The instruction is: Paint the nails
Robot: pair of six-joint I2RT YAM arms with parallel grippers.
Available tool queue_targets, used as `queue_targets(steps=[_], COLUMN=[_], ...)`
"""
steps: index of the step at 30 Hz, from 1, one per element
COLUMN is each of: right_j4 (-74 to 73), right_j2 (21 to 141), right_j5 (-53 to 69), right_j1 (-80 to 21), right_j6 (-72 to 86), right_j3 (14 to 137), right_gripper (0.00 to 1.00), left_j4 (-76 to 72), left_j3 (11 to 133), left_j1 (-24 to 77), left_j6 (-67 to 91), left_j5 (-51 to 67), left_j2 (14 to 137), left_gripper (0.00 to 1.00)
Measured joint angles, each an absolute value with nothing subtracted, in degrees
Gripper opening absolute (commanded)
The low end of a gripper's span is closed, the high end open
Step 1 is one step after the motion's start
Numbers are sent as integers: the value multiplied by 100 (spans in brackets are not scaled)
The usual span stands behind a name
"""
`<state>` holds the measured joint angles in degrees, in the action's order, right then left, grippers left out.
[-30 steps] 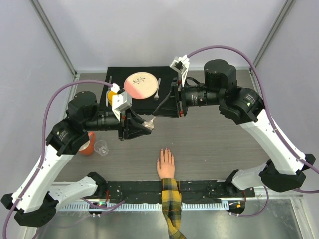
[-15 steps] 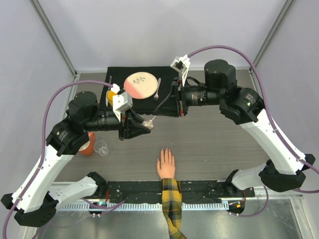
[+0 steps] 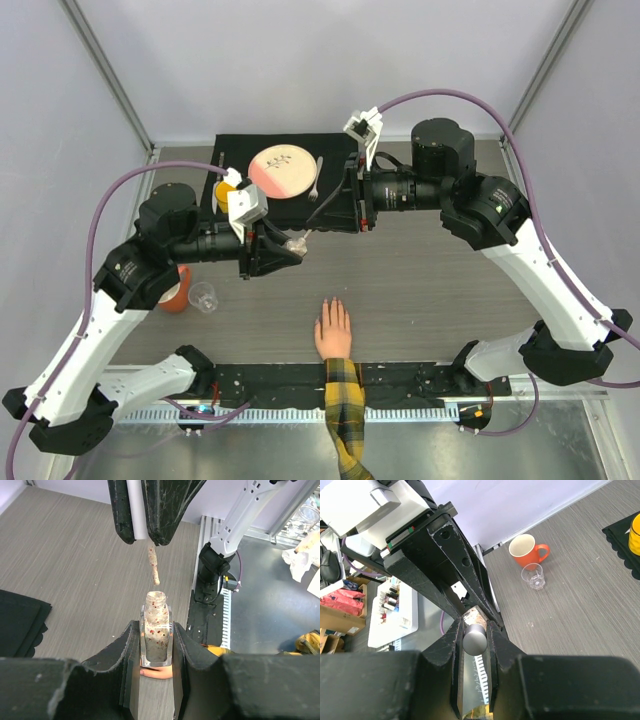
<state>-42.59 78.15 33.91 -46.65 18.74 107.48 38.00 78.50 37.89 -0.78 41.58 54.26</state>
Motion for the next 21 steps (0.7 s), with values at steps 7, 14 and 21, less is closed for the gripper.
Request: queue_targets(steps=[7,14,21], right_j4=[-4204,-4200,-4123], right_j2=[7841,7841,7817], right_j5=[3393,3258,2574], right_j1=[-4665,-4665,-4665], right_j6=[1903,1962,2259], right_j3=[10748,10748,10694], right_gripper=[1,1,1], left_j4=[3765,3699,3544], left_j3=[7848,7765,7345], left_j1=[3789,3789,3791], left_j6=[-75,-75,-187], left_j5=[4134,3972,2630], left_j2=[5443,5411,4866], left_gripper=[0,0,0])
